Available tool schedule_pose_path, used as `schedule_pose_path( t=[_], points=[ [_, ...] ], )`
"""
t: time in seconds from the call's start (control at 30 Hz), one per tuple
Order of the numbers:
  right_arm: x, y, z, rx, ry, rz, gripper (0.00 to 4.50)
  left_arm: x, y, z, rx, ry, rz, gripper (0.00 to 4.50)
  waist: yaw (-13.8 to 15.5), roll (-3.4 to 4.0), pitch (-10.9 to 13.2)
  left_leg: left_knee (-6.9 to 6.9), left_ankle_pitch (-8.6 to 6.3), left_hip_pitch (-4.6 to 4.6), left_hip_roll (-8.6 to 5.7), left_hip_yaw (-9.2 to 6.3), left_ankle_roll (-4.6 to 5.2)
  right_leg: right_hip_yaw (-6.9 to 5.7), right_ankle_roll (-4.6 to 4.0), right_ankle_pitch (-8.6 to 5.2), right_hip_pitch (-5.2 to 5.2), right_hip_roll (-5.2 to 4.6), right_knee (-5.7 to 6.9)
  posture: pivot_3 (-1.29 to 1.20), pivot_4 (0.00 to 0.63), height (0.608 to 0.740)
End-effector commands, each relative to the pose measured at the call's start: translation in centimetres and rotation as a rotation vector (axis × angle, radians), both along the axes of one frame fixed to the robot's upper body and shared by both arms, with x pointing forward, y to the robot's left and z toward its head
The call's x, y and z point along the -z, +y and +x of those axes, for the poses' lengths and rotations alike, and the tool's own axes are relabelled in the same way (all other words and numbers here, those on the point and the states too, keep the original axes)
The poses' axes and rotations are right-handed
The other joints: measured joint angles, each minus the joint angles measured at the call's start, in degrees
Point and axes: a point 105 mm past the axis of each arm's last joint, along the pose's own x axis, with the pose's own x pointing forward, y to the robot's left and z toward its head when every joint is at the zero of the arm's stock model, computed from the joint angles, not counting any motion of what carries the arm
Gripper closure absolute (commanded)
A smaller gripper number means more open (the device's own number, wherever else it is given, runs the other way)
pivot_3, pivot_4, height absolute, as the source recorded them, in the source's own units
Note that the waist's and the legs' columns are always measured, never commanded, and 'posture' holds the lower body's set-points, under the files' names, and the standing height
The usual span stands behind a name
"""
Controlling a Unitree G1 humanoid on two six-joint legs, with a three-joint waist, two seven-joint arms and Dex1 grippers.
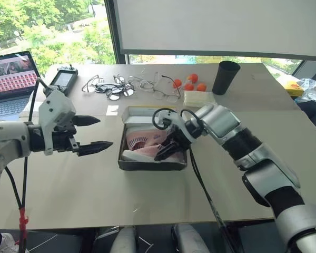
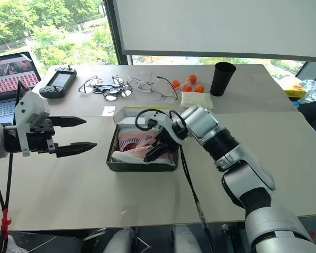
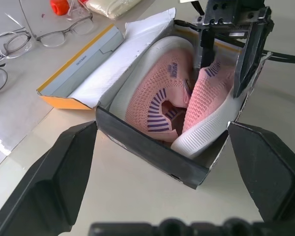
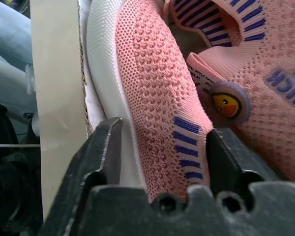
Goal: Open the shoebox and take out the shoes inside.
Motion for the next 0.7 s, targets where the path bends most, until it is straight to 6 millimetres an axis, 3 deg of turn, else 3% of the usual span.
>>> schedule_pose_path(
  t=[0.03, 0.13, 0.17, 0.27, 0.4, 0.47, 0.63, 0.7],
  points=[
    [-1.5, 0.5, 0.3, -0.010, -0.030, 0.041, 3.35, -0.9, -0.1, -0.3, 0.002, -0.052, 0.005, 0.00, 0.0, 0.00, 0.0, 0.00, 0.00, 0.01, 0.00, 0.00, 0.00, 0.00, 0.00, 0.00, 0.00, 0.00, 0.01, 0.00, 0.150, 0.724],
    [-1.8, 0.5, 0.5, 0.004, -0.020, 0.065, 4.38, -0.9, -0.1, -0.3, 0.001, -0.053, 0.007, 0.00, 0.0, 0.00, 0.0, 0.00, 0.00, 0.02, 0.01, 0.00, 0.00, 0.00, 0.00, 0.00, 0.01, 0.01, 0.02, 0.00, 0.150, 0.724],
    [-2.0, 0.5, 0.6, 0.009, -0.015, 0.080, 4.48, -0.9, -0.1, -0.2, 0.001, -0.054, 0.008, 0.00, 0.0, 0.00, 0.0, 0.00, 0.00, 0.02, 0.00, -0.01, 0.00, 0.00, 0.00, 0.00, 0.01, 0.01, 0.01, 0.00, 0.150, 0.724],
    [-5.0, 1.0, -0.4, -0.012, 0.130, 0.281, 4.48, -0.9, -0.1, -0.1, 0.003, -0.055, 0.011, 0.00, 0.0, -0.01, 0.0, 0.00, 0.00, 0.00, 0.00, -0.01, 0.00, 0.00, 0.00, 0.00, 0.01, 0.00, 0.01, 0.00, 0.150, 0.724],
    [-5.9, 0.6, -0.4, 0.004, 0.223, 0.387, 4.48, -1.0, -0.2, 0.0, 0.011, -0.057, 0.013, 0.00, 0.1, -0.02, 0.0, 0.00, 0.00, -0.02, 0.00, -0.04, 0.00, -0.01, -0.01, 0.01, 0.00, 0.00, 0.00, 0.00, 0.150, 0.724],
    [-3.3, 0.0, 0.7, 0.061, 0.114, 0.264, 4.48, -1.0, -0.3, 0.1, 0.014, -0.057, 0.011, 0.00, 0.1, -0.03, 0.0, 0.00, 0.00, -0.01, 0.00, -0.05, 0.00, -0.03, -0.01, 0.01, 0.02, 0.00, -0.02, 0.00, 0.150, 0.724],
    [-1.8, -0.4, 1.7, 0.125, 0.007, 0.171, 4.48, -0.9, -0.4, 0.0, 0.017, -0.054, 0.008, 0.00, 0.1, -0.03, 0.0, 0.01, 0.00, -0.01, -0.02, -0.05, 0.00, -0.03, 0.00, 0.00, 0.02, 0.00, 0.01, 0.00, 0.150, 0.724],
    [0.0, -1.5, 3.3, 0.132, -0.244, -0.001, 4.48, -0.9, -0.3, -0.1, 0.016, -0.053, 0.012, 0.00, 0.1, -0.04, 0.0, 0.01, 0.00, 0.01, -0.01, -0.04, 0.00, -0.03, 0.00, 0.00, 0.03, -0.01, 0.01, 0.00, 0.150, 0.724]
  ],
)
